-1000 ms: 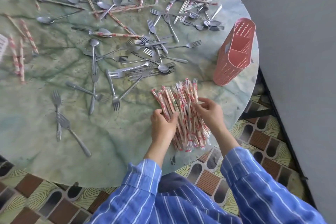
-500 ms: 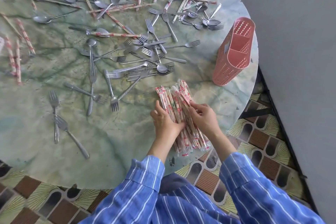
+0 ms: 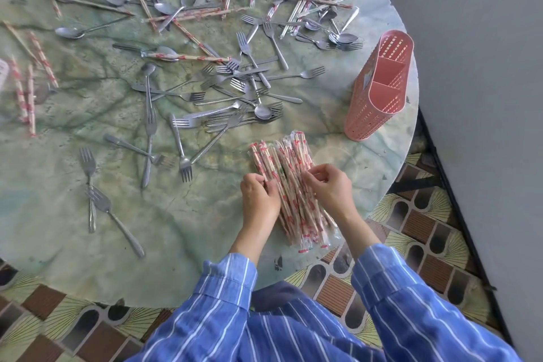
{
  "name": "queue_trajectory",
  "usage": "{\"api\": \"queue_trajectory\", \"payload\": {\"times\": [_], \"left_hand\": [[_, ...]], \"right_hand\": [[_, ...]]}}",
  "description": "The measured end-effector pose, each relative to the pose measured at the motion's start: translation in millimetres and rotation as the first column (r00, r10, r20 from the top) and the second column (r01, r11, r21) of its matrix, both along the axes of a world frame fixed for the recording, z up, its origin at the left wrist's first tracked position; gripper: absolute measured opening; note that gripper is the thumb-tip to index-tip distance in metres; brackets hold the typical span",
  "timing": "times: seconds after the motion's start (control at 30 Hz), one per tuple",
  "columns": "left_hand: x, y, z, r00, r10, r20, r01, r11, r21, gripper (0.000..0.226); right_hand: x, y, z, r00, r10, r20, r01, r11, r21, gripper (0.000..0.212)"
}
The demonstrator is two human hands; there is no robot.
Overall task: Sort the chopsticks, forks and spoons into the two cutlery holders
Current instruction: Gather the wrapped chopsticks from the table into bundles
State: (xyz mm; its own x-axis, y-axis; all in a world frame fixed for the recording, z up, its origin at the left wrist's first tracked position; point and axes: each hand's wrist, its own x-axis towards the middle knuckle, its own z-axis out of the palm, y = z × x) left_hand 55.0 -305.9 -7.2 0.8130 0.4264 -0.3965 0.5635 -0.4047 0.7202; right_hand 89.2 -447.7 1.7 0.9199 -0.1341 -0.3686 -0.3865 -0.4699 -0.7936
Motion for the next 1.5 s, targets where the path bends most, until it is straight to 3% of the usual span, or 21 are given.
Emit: {"api": "queue_trajectory", "payload": {"times": [0.17, 0.43, 0.6, 0.73, 0.87, 1.0, 1.23, 1.5], "left_hand": [[-9.5, -13.7, 1.6, 0.992, -0.112, -0.053, 0.116, 0.990, 0.079, 0.069], [-5.1, -11.0, 2.2, 0.992, -0.103, -0.068, 0.102, 0.995, -0.018, 0.084], [-1.7, -7.6, 3.3, 0.995, -0.065, -0.073, 0.062, 0.997, -0.041, 0.056], [-0.8, 4.8, 1.7, 0.994, -0.085, -0.064, 0.080, 0.994, -0.075, 0.037], [-5.2, 30.9, 5.5, 0.983, -0.182, -0.038, 0.181, 0.983, -0.014, 0.017], [-17.0, 73.0, 15.3, 0.959, -0.282, -0.016, 0.280, 0.943, 0.181, 0.014], [-62.0, 201.7, 29.2, 0.941, -0.333, -0.056, 0.322, 0.834, 0.448, 0.017], [-105.5, 386.7, 42.1, 0.918, -0.382, -0.104, 0.374, 0.749, 0.546, 0.020]], "right_hand": [[-3.3, -4.2, -1.2, 1.000, 0.005, 0.007, -0.005, 1.000, -0.022, 0.020], [-8.3, -13.5, -3.4, 0.993, 0.088, -0.083, -0.086, 0.996, 0.030, 0.026], [-10.1, -13.4, -2.9, 0.989, 0.122, -0.086, -0.121, 0.992, 0.018, 0.027], [-16.5, -3.7, 3.5, 0.989, 0.122, 0.082, -0.108, 0.983, -0.151, 0.022], [-31.5, 21.6, 12.1, 0.956, 0.191, 0.225, -0.150, 0.971, -0.187, 0.013], [-48.3, 63.0, 15.0, 0.901, 0.355, 0.249, -0.297, 0.923, -0.244, 0.012], [-76.0, 180.2, 19.1, 0.855, 0.474, 0.208, -0.377, 0.846, -0.377, 0.013], [-107.3, 351.2, 18.5, 0.876, 0.415, 0.245, -0.285, 0.857, -0.430, 0.008]]}}
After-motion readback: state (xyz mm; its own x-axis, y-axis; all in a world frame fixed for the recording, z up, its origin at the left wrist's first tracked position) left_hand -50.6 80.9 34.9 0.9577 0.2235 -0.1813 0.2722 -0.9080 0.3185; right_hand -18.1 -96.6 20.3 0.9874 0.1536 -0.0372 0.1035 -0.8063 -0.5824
